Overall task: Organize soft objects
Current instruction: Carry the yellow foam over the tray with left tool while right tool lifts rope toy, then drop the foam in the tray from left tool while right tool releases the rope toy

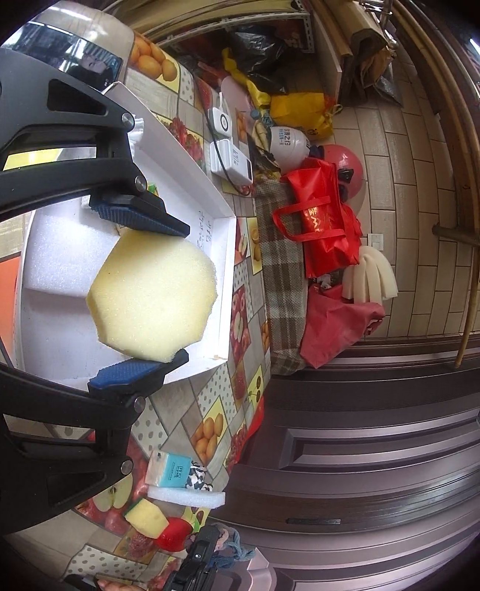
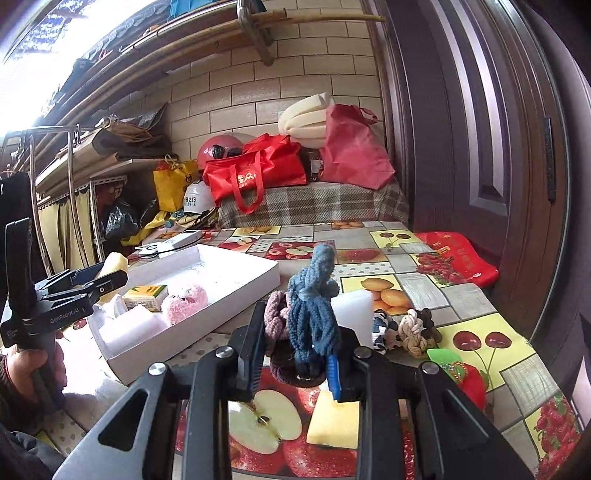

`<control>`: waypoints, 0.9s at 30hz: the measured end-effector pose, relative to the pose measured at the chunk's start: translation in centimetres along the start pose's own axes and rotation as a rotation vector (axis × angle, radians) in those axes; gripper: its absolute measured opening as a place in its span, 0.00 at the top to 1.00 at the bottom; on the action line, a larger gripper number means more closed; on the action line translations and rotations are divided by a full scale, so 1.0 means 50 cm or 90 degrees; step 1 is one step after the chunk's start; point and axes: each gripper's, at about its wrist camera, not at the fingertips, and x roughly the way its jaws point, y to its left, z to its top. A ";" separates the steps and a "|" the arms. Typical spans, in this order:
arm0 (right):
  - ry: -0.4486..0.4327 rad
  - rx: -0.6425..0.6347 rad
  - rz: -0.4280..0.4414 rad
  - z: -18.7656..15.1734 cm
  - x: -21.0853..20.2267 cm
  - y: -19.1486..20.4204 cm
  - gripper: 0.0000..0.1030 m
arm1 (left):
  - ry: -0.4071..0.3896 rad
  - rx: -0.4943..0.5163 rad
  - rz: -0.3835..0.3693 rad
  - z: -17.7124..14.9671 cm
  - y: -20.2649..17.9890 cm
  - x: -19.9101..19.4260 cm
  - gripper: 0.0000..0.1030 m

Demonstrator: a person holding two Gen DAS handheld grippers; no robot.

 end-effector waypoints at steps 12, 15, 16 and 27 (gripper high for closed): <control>0.043 -0.009 0.021 0.003 0.049 0.035 0.74 | 0.000 -0.048 0.064 0.002 0.096 0.020 0.41; 0.053 -0.011 0.026 0.003 0.060 0.042 0.74 | 0.002 -0.058 0.072 0.001 0.113 0.023 0.41; 0.057 -0.012 0.027 0.003 0.064 0.045 0.74 | 0.002 -0.060 0.073 0.001 0.116 0.023 0.41; 0.087 -0.019 0.035 0.004 0.113 0.073 0.74 | 0.001 -0.055 0.082 0.004 0.124 0.029 0.41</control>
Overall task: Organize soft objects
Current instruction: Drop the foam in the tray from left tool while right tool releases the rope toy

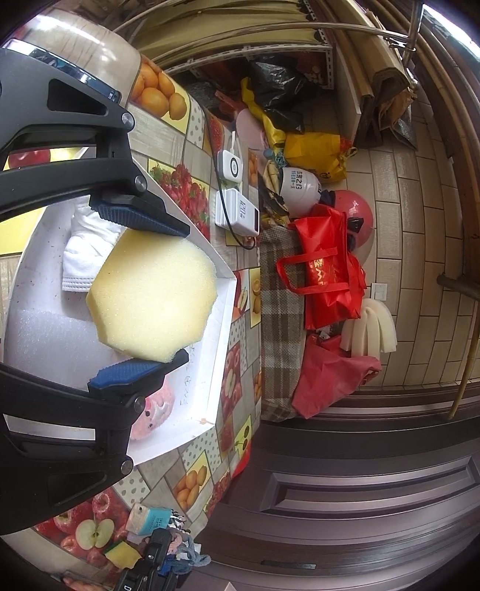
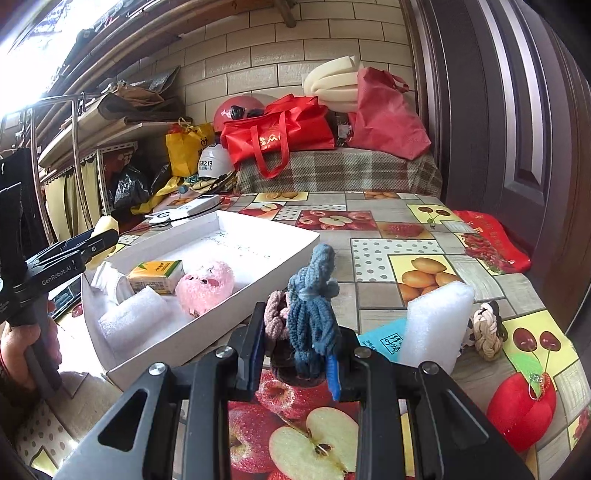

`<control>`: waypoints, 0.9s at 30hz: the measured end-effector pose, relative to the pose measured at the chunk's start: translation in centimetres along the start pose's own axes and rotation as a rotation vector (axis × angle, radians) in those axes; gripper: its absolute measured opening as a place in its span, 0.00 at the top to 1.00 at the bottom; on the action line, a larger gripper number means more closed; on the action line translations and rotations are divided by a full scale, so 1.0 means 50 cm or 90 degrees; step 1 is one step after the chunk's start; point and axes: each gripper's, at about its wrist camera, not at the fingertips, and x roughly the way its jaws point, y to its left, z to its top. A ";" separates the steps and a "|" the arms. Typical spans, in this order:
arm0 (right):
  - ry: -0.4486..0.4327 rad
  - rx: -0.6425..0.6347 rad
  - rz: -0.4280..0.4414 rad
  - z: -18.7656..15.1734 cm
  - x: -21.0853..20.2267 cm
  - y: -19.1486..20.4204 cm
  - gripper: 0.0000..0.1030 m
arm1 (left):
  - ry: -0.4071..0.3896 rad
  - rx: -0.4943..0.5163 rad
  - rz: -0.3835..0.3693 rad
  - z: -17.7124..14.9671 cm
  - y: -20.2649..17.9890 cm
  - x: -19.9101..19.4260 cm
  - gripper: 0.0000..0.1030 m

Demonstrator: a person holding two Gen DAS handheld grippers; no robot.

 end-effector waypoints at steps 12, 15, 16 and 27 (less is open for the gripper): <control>-0.007 -0.050 0.028 0.026 0.061 0.080 0.73 | 0.001 -0.018 0.036 0.007 0.015 0.027 0.41; -0.014 -0.066 0.039 0.036 0.081 0.107 0.73 | -0.002 -0.014 0.054 0.012 0.012 0.040 0.41; -0.017 -0.070 0.044 0.039 0.087 0.116 0.73 | -0.002 -0.014 0.059 0.014 0.012 0.045 0.40; -0.036 -0.201 0.100 0.057 0.139 0.236 0.73 | -0.028 -0.009 0.100 0.017 0.010 0.049 0.40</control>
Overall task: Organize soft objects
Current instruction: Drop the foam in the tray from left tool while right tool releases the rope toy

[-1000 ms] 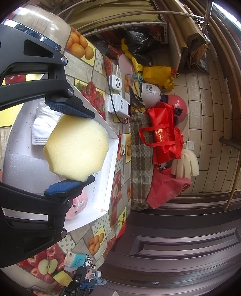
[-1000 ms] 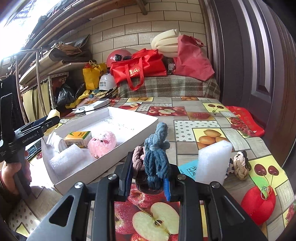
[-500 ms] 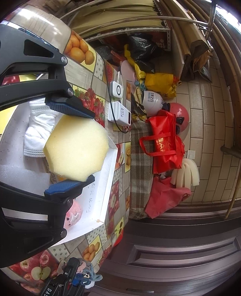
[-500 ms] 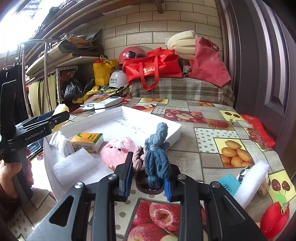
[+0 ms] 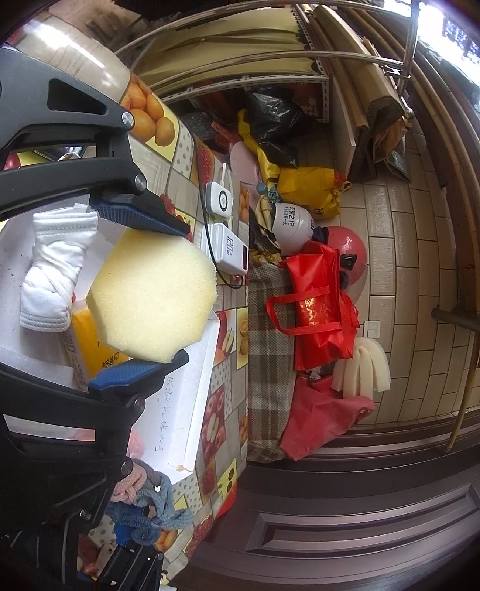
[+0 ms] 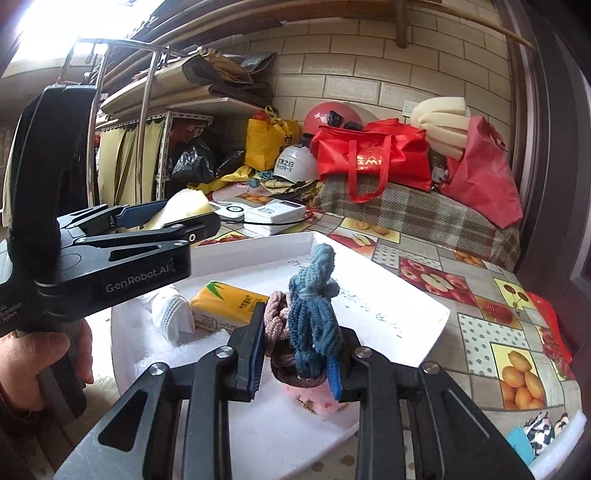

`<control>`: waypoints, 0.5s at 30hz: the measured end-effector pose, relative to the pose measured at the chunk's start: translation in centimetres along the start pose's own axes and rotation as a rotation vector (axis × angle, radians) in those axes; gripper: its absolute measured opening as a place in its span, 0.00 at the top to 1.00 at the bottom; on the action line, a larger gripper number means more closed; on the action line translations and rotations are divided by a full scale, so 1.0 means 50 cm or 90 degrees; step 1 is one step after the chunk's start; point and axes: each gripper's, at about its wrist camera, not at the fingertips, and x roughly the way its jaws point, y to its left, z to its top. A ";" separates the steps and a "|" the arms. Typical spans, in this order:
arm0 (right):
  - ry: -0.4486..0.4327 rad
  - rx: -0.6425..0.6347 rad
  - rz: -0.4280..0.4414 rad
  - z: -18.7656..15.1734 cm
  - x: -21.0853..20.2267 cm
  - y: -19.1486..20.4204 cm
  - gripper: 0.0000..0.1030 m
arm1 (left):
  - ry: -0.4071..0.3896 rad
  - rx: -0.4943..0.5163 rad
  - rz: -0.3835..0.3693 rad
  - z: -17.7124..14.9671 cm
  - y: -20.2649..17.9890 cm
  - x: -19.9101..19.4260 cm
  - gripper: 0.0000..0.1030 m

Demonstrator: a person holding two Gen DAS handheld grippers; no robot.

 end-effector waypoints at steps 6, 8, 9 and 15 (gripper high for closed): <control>0.041 -0.018 0.008 0.014 0.056 -0.001 0.73 | 0.017 -0.004 0.005 0.002 0.003 0.018 0.37; 0.062 0.007 0.008 0.015 0.072 -0.017 0.73 | 0.032 -0.013 0.001 0.003 0.008 0.026 0.36; 0.071 0.018 0.011 0.014 0.077 -0.023 0.73 | 0.036 -0.015 0.000 0.003 0.009 0.028 0.35; 0.070 0.005 0.014 0.012 0.072 -0.009 0.72 | 0.049 -0.001 -0.001 0.002 -0.002 0.036 0.20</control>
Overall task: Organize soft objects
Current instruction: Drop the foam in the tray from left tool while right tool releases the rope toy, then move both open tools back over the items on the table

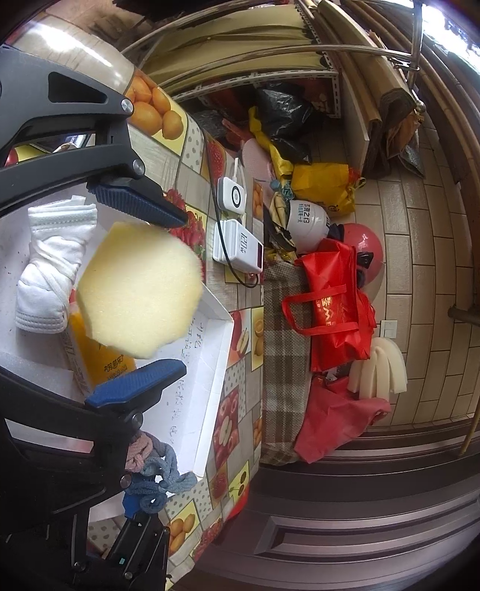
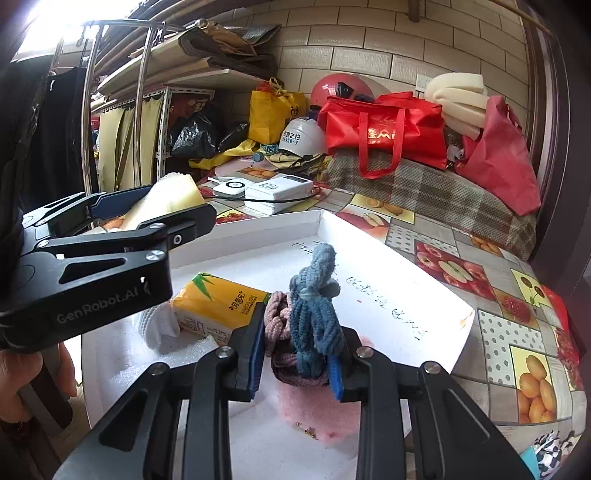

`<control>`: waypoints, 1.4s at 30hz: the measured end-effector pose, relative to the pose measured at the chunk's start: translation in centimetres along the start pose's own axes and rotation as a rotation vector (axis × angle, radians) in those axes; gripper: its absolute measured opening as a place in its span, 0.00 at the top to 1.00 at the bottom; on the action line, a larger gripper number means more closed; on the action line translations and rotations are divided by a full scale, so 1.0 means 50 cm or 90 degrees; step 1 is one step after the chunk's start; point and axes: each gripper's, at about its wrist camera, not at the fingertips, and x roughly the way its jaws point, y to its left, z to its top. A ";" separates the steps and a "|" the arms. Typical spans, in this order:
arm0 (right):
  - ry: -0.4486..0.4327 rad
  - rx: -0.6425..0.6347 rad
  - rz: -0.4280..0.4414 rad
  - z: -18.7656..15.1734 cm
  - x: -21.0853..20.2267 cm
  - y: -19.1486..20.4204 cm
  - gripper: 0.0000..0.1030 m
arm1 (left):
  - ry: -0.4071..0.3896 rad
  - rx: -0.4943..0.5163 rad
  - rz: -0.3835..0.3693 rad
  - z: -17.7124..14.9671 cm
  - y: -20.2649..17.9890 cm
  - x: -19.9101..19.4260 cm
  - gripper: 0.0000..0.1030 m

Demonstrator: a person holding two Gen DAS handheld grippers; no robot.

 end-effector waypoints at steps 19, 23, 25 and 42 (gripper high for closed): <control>-0.023 0.035 -0.049 0.001 -0.012 -0.018 0.00 | -0.029 -0.015 0.006 0.001 0.010 -0.016 0.13; -0.029 0.053 -0.068 0.001 -0.013 -0.028 0.00 | -0.037 -0.011 0.005 0.001 0.006 -0.021 0.13; -0.033 0.061 -0.071 0.000 -0.015 -0.033 0.00 | -0.037 -0.012 0.004 0.001 0.006 -0.021 0.13; -0.097 0.104 -0.090 -0.026 -0.083 -0.042 0.00 | -0.051 -0.016 0.005 -0.014 -0.019 -0.073 0.13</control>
